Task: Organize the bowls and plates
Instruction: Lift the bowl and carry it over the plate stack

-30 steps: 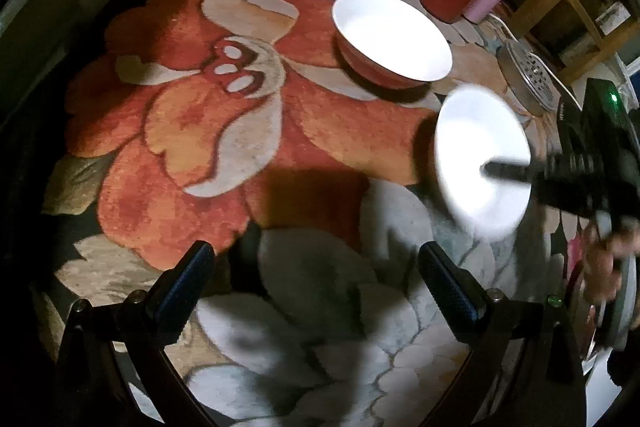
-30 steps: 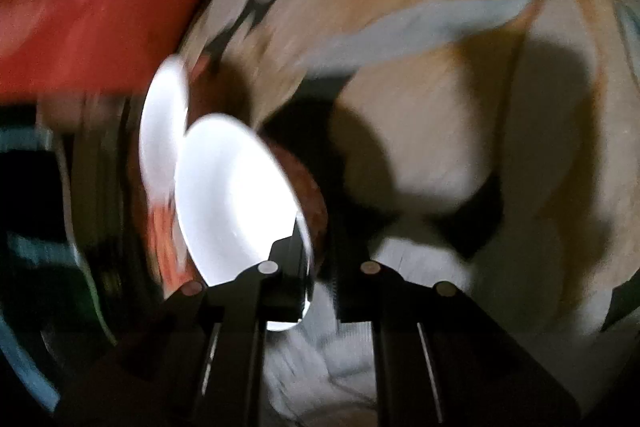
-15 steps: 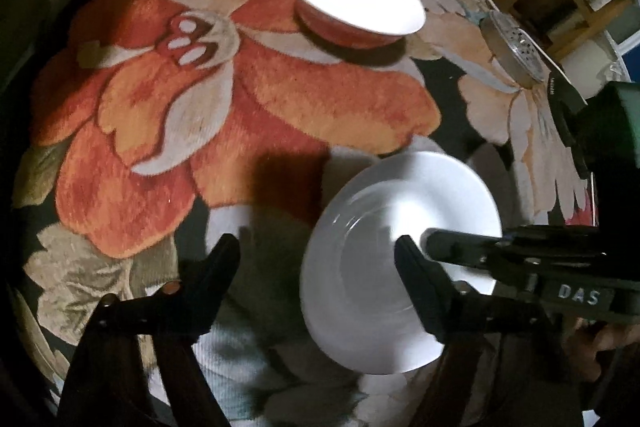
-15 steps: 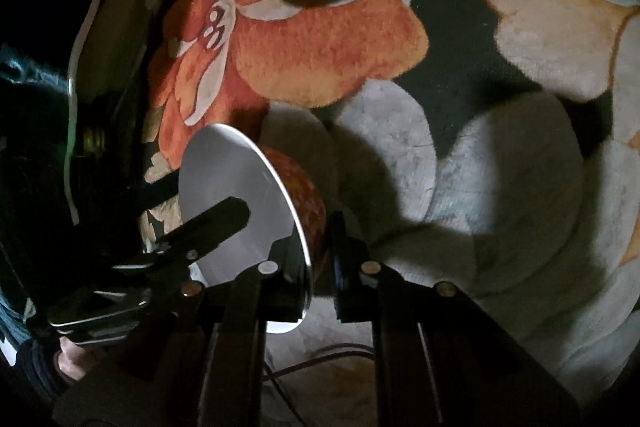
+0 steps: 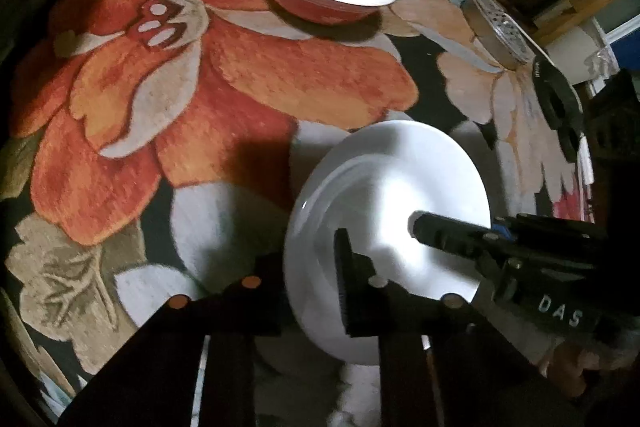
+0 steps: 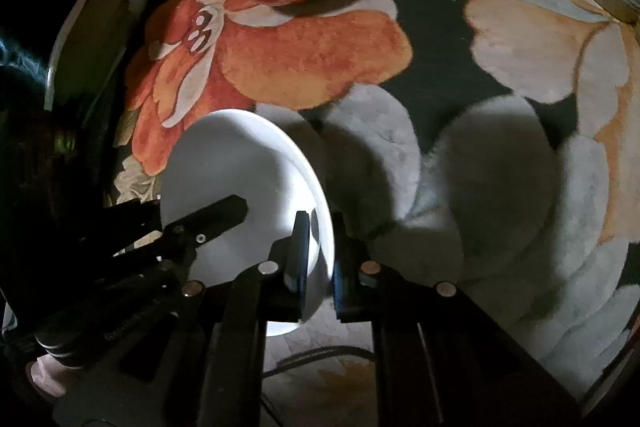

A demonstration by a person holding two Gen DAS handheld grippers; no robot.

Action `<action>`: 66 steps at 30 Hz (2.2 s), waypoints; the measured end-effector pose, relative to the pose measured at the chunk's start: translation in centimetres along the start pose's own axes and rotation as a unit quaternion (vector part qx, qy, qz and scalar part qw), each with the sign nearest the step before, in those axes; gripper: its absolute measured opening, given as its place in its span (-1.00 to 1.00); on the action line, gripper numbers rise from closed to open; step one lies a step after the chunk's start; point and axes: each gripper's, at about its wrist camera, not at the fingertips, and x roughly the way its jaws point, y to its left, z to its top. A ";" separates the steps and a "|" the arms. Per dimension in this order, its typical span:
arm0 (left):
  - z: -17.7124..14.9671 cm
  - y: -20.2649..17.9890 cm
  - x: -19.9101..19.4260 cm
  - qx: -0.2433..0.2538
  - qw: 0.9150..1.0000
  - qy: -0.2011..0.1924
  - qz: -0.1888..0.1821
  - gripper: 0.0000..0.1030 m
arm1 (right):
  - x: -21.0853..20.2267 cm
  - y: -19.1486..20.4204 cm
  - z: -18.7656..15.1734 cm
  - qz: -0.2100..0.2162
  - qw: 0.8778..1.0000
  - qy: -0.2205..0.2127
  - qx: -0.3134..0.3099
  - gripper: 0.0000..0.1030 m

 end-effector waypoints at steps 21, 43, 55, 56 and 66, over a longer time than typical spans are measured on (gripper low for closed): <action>-2.2 -11.8 -6.4 0.076 0.997 -0.023 -0.025 -0.72 | -12.2 -3.3 -6.7 -0.033 0.997 -0.032 0.060 -0.80; -4.8 -24.0 -4.7 0.169 0.984 -0.009 -0.049 -0.72 | -17.5 -12.0 -14.6 -0.033 0.983 -0.076 0.162 -0.80; -5.9 -28.6 -3.3 0.196 0.978 0.000 -0.068 -0.72 | -19.7 -15.5 -16.8 -0.043 0.975 -0.093 0.196 -0.80; -6.0 -29.2 -3.1 0.199 0.977 0.001 -0.070 -0.72 | -19.9 -15.8 -17.0 -0.044 0.974 -0.095 0.199 -0.80; -8.1 -35.4 -0.6 0.248 0.964 0.030 -0.095 -0.72 | -22.5 -20.7 -20.0 -0.076 0.959 -0.113 0.248 -0.80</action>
